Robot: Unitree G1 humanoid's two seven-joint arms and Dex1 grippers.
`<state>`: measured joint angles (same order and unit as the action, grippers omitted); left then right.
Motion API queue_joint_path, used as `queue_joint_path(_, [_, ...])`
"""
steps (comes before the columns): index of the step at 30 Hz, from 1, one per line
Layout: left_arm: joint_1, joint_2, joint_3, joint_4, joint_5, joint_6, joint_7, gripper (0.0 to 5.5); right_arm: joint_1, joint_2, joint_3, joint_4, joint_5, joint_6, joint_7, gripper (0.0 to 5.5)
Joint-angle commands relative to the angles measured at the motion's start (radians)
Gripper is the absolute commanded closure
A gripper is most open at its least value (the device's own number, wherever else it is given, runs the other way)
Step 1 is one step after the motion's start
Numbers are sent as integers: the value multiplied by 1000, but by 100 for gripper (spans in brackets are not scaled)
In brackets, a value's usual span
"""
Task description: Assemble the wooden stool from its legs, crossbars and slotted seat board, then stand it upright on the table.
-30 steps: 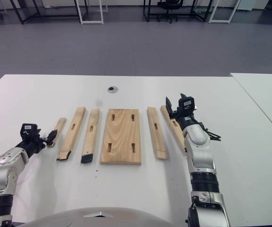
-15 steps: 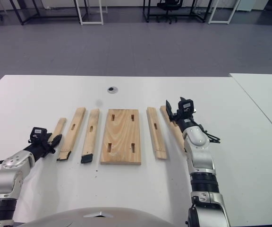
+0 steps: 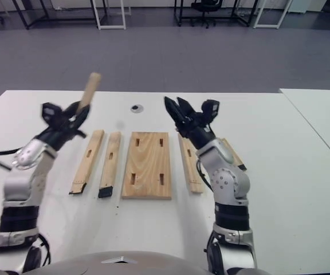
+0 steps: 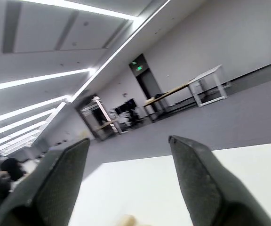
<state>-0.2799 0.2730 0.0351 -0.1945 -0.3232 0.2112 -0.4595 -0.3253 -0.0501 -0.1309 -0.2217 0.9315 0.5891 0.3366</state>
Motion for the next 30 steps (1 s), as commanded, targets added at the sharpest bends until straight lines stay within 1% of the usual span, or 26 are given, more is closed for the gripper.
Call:
queue_joint_path(1, [-41, 5, -124, -40, 58, -29, -62, 421, -98, 55, -19, 1, 157, 107, -106, 234])
queue_joint_path(5, [-56, 0, -131, -61, 64, -41, -69, 421, -103, 74, -4, 9, 172, 140, -175, 234])
queue_joint_path(9, [-33, 15, -164, -72, 90, -58, -92, 421, -97, 104, -27, 5, 211, 136, -225, 234])
queue_joint_path(10, [-24, 19, -170, -75, 90, -60, -100, 421, -98, 107, -35, 6, 218, 136, -235, 255])
queue_joint_path(11, [-18, 23, -173, -76, 91, -61, -105, 421, -98, 104, -39, 7, 220, 136, -241, 261])
queue_joint_path(12, [-16, 28, -176, -75, 96, -63, -108, 421, -99, 102, -40, 7, 222, 137, -245, 289])
queue_joint_path(15, [-16, 39, -180, -68, 123, -76, -111, 421, -92, 95, -36, -4, 233, 149, -248, 350])
queue_joint_path(19, [-7, 42, -194, -68, 140, -82, -119, 421, -77, 92, -35, -8, 255, 169, -256, 443])
queue_joint_path(21, [-1, 45, -202, -73, 145, -83, -125, 421, -72, 87, -33, -5, 254, 171, -257, 474])
queue_joint_path(22, [1, 46, -203, -72, 147, -86, -126, 421, -70, 83, -32, -4, 245, 167, -257, 500])
queue_joint_path(23, [2, 46, -203, -71, 147, -86, -126, 421, -68, 77, -28, -2, 223, 155, -254, 510])
queue_joint_path(28, [13, 38, -214, -68, 157, -72, -112, 421, -38, 61, -4, -6, 111, 98, -244, 510])
queue_joint_path(29, [19, 38, -214, -62, 160, -59, -104, 382, -22, 63, -20, -8, 67, 56, -266, 510])
queue_joint_path(30, [28, 36, -209, -53, 159, -49, -95, 365, 17, 40, -35, -16, -11, 5, -287, 510])
